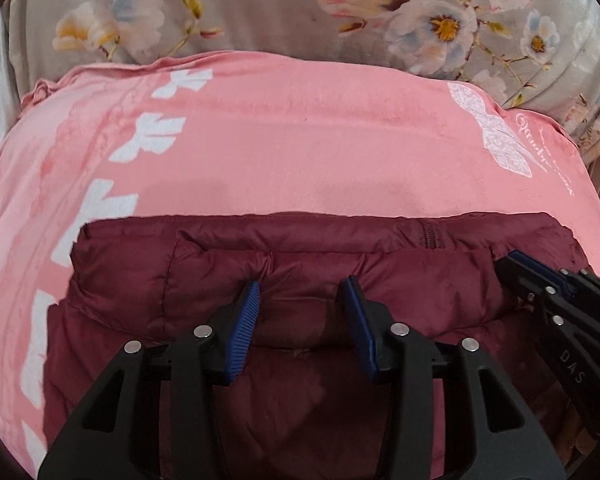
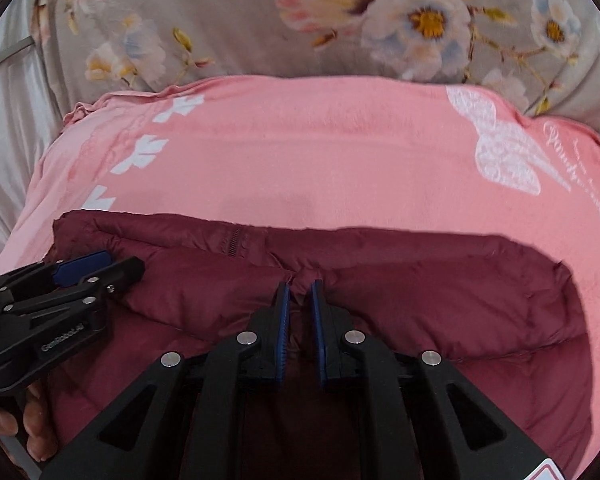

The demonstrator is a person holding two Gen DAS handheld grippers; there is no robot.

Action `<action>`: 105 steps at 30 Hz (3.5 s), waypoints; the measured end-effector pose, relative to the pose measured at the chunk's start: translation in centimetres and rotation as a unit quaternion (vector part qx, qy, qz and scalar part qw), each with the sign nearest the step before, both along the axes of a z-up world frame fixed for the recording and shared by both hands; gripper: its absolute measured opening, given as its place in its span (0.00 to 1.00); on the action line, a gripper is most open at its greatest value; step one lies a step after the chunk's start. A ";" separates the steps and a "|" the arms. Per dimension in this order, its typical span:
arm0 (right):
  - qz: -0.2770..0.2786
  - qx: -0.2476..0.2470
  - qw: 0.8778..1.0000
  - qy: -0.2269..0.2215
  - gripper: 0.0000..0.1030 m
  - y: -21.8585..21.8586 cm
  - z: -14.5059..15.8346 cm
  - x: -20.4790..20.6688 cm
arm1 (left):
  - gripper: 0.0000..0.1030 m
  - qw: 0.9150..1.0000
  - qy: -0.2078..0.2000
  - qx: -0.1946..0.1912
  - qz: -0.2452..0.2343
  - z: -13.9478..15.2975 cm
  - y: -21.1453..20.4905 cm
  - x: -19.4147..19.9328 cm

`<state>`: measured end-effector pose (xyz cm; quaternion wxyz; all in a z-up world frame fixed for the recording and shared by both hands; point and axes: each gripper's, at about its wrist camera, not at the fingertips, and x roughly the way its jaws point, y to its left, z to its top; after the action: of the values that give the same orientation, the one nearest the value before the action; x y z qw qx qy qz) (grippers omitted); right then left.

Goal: Fold large clothes

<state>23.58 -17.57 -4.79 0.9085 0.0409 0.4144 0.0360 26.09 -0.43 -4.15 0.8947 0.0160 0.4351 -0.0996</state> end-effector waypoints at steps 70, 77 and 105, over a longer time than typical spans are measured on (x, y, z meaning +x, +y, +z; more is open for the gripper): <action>-0.134 0.026 0.991 0.012 0.26 -13.7 -1.9 0.5 | 0.58 0.992 -0.004 0.013 0.123 -3.3 11.3 3.8; -0.147 0.025 0.989 -0.004 0.27 -12.1 1.1 -1.2 | 0.60 0.992 -0.005 0.014 0.127 -3.2 11.3 3.7; 0.018 0.010 0.999 0.028 0.21 6.8 -1.7 -2.7 | 0.88 0.974 0.083 -0.184 0.101 -2.5 18.7 -7.7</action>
<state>20.85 -10.75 -6.52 0.8951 0.0432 0.4404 0.0555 18.40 18.24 -6.66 0.8486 -0.2012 0.4814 -0.0876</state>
